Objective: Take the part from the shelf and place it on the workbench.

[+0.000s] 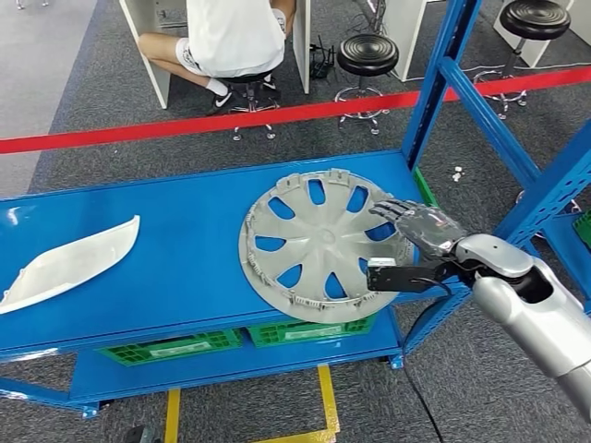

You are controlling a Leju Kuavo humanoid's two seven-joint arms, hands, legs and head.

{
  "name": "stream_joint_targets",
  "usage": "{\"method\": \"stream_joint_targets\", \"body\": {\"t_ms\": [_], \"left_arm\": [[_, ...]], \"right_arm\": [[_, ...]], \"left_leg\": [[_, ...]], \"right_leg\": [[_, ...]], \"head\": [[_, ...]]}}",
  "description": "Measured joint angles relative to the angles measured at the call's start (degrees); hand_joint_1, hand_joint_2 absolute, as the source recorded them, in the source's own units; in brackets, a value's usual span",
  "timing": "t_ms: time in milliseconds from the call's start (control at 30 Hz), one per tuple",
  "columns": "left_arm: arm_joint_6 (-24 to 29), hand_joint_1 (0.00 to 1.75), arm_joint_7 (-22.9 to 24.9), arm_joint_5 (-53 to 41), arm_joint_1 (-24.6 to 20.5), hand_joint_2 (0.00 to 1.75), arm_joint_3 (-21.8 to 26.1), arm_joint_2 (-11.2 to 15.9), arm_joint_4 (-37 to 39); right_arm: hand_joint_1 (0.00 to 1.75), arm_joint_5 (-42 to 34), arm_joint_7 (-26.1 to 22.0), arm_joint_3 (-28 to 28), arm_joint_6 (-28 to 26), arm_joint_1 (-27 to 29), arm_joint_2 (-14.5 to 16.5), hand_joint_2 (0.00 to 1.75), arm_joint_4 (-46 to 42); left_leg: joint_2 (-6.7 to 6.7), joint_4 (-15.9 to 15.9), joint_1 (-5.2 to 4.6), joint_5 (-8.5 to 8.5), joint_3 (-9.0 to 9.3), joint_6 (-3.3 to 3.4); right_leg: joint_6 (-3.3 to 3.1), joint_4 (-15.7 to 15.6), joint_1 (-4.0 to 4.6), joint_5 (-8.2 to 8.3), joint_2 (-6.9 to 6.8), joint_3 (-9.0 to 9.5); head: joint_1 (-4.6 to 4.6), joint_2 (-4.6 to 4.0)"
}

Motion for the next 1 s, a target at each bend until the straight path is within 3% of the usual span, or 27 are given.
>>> {"method": "stream_joint_targets", "body": {"t_ms": [233, 567, 733, 833, 1000], "left_arm": [[1.3, 0.00, 1.7, 0.0, 0.8, 0.00, 1.6, 0.2, 0.0], [1.5, 0.00, 1.3, -0.2, 0.8, 0.00, 2.9, 0.5, 0.0], [1.7, 0.00, 1.3, -0.9, 0.8, 0.00, 3.7, 0.5, 0.0], [1.4, 0.00, 1.5, -1.8, 0.7, 0.00, 4.2, 0.5, 0.0], [0.7, 0.00, 1.5, -3.4, 0.5, 0.00, 4.3, 0.4, 0.0]], "right_arm": [[0.00, -0.9, -2.4, -7.2, -3.7, 11.9, -7.6, 1.75, -8.5], [0.00, -0.3, -3.1, -12.5, -4.0, 19.5, -10.6, 1.75, -13.0], [0.00, -0.6, -6.7, -16.9, -3.5, 26.3, -13.1, 1.75, -17.2], [0.00, 4.1, -8.8, -17.7, -5.2, 29.5, -12.2, 1.75, -18.6], [0.00, 11.6, -9.3, -14.4, -10.0, 31.6, -6.7, 1.75, -18.0]], "left_leg": [[-0.04, 0.0, -0.04, -0.10, -0.01, -0.28], [-0.02, 0.0, -0.28, -0.13, 0.14, -0.13], [0.00, 0.0, -0.28, -0.21, 0.09, -0.06], [0.02, 0.0, -0.26, -0.26, 0.07, -0.07], [0.02, 0.0, -0.25, -0.24, 0.08, -0.09]], "right_leg": [[0.04, 0.0, -0.10, 0.00, -0.17, 0.25], [0.26, -0.1, -0.34, 0.04, -0.16, 0.29], [0.32, -0.1, -0.35, -0.02, -0.11, 0.31], [0.31, -0.1, -0.33, -0.05, -0.08, 0.33], [0.30, -0.1, -0.31, -0.06, -0.07, 0.34]], "head": [[0.05, 0.00], [0.03, 0.00], [0.03, 0.00], [0.04, 0.00], [0.03, 0.00]]}}
